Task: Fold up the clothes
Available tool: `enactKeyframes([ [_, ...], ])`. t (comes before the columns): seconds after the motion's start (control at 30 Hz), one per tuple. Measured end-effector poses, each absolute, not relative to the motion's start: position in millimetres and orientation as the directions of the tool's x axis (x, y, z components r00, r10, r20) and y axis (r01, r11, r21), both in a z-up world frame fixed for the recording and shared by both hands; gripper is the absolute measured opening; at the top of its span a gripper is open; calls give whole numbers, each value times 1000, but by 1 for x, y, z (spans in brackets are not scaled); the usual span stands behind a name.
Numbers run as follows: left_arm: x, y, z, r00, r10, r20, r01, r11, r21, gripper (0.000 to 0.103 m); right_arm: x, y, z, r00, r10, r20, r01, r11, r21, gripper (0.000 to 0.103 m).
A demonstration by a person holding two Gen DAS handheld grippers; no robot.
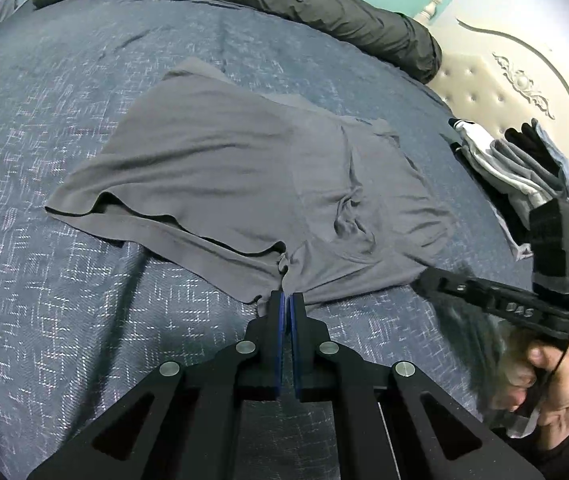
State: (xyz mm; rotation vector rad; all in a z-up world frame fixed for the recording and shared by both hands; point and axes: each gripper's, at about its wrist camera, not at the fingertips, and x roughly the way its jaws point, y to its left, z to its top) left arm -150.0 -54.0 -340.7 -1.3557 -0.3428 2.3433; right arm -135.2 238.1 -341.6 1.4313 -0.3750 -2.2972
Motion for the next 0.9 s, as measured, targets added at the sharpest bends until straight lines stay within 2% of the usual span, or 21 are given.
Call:
enactKeyframes([
  [0.23, -147, -54, -339, -437, 470, -767, -236, -882, -407, 3, -133, 254, -316, -391, -555, -734, 210, -830, 517, 2],
  [0.33, -148, -51, -343, -420, 465, -779, -239, -885, -400, 3, -136, 245, -330, -324, -552, -768, 228, -833, 503, 2],
  [0.4, -148, -49, -345, -410, 463, -786, -243, -886, -395, 3, -137, 240, -341, -305, -497, -812, 223, -866, 447, 2],
  [0.63, -149, -47, -349, -391, 450, -803, -251, -891, -377, 3, -140, 246, -346, -295, -505, -811, 175, -863, 473, 3],
  [0.73, -149, -50, -351, -389, 447, -806, -242, -893, -379, 3, -142, 256, -348, -311, -522, -794, 123, -851, 511, 10],
  [0.8, -149, -51, -351, -388, 445, -807, -239, -894, -378, 4, -143, 261, -348, -325, -544, -774, 101, -833, 544, 21],
  [0.9, -149, -50, -351, -380, 441, -813, -242, -896, -373, 4, -143, 257, -348, -328, -571, -753, 112, -815, 569, 23],
])
